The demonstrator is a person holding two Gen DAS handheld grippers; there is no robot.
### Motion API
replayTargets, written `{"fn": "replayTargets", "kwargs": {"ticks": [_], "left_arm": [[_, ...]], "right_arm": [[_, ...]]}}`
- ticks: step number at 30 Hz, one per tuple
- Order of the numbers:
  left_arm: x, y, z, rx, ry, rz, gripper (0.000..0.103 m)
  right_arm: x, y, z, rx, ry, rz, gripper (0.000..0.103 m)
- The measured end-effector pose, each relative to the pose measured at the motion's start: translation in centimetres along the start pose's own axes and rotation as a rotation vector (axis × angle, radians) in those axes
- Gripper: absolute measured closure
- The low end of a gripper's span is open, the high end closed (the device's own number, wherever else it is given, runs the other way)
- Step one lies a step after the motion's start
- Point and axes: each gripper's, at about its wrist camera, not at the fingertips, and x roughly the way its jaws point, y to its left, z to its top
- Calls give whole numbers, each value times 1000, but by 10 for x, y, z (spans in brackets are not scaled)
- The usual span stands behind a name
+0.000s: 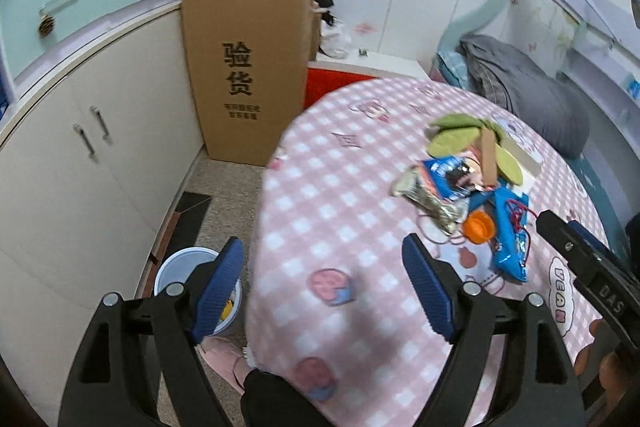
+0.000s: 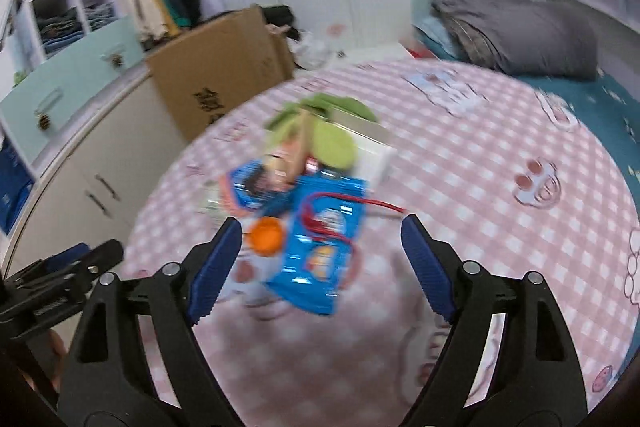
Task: Collect trash
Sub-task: 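Grasp the clear snack wrapper with the left gripper while the right grasps the blue snack bag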
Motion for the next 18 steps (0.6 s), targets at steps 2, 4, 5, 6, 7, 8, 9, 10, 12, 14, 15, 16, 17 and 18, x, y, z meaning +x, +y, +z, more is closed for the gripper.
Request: {"fn": "replayTargets", "kwargs": {"ticks": [2, 4, 5, 6, 7, 8, 9, 10, 12, 14, 15, 16, 17, 18], "left_arm": [[6, -8, 1, 12, 13, 0, 24], [12, -13, 2, 12, 28, -4, 24], [14, -15, 3, 10, 34, -9, 24], [17, -16, 4, 10, 41, -12, 24], [20, -18, 5, 8, 48, -12, 24], [22, -20, 6, 4, 51, -12, 24], [25, -20, 7, -2, 54, -12, 24], [27, -21, 9, -7, 58, -14, 24], [32, -23, 12, -20, 63, -21, 24], [36, -27, 15, -30, 64, -32, 24], [40, -29, 18, -39, 71, -45, 24], [42, -30, 19, -45, 77, -52, 24], [45, -31, 21, -54, 82, -59, 24], [48, -33, 23, -66, 87, -70, 24]], "right_arm": [[10, -12, 0, 34, 26, 5, 22], [19, -19, 1, 61, 52, 27, 22], [24, -21, 2, 76, 63, 40, 22], [29, -20, 3, 80, 70, 47, 22], [32, -20, 4, 83, 74, 50, 22], [38, -19, 6, 84, 86, 52, 22], [42, -18, 7, 89, 94, 67, 22], [45, -16, 9, 86, 99, 74, 23], [50, -12, 11, 62, 118, 63, 28], [52, -11, 11, 49, 126, 57, 48], [53, -12, 11, 42, 131, 52, 52], [54, -13, 12, 38, 134, 51, 66], [55, -14, 11, 39, 143, 64, 81], [55, -17, 11, 41, 151, 80, 83]]}}
